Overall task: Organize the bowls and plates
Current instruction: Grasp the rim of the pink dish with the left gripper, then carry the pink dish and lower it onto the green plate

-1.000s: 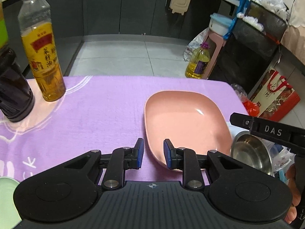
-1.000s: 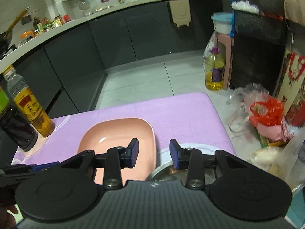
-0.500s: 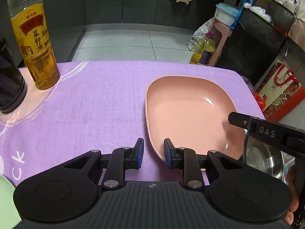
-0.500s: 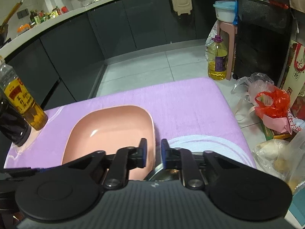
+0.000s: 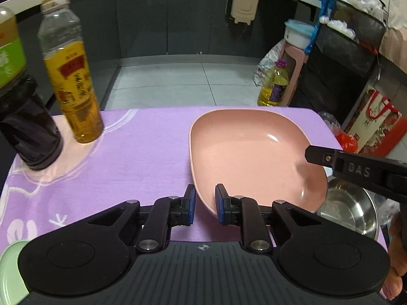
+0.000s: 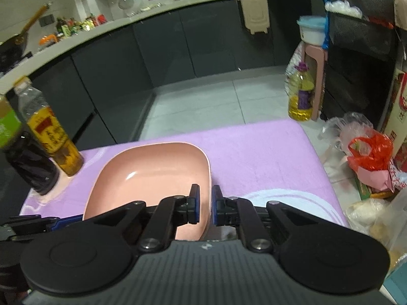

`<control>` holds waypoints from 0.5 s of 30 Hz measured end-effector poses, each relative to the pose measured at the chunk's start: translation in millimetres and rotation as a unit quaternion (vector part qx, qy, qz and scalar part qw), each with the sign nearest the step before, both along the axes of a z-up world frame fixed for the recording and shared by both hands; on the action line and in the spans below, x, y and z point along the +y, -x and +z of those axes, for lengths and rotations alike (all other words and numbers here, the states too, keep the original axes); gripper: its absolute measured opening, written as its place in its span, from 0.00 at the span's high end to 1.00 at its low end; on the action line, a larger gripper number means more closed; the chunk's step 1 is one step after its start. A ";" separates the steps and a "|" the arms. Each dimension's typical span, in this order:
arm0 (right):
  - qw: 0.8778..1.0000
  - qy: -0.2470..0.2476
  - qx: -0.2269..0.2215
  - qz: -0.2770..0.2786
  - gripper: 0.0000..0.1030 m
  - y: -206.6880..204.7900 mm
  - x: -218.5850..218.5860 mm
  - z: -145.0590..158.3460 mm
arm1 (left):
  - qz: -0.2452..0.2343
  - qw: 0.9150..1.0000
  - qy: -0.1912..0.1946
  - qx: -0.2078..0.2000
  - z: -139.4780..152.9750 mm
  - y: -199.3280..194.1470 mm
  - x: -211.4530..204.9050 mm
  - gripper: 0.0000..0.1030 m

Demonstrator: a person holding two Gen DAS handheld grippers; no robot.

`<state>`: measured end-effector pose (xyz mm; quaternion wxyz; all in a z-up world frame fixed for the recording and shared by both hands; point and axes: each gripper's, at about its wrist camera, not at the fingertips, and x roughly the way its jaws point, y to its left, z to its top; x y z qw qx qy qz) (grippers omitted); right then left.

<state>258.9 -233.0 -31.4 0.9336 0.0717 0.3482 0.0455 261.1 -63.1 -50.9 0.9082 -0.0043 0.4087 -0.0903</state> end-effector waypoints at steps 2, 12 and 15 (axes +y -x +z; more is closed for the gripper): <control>1.000 -0.006 -0.005 0.008 0.92 3.1 2.8 4.2 | 0.005 1.000 0.006 -0.003 4.7 4.3 7.2 0.85; 0.998 -0.025 -0.012 0.058 0.91 18.3 29.2 17.9 | 0.033 0.999 0.020 -0.023 23.2 41.8 50.0 0.85; 0.997 -0.027 -0.013 0.075 0.90 27.0 40.8 22.2 | 0.040 0.998 0.026 -0.035 29.0 58.3 66.3 0.84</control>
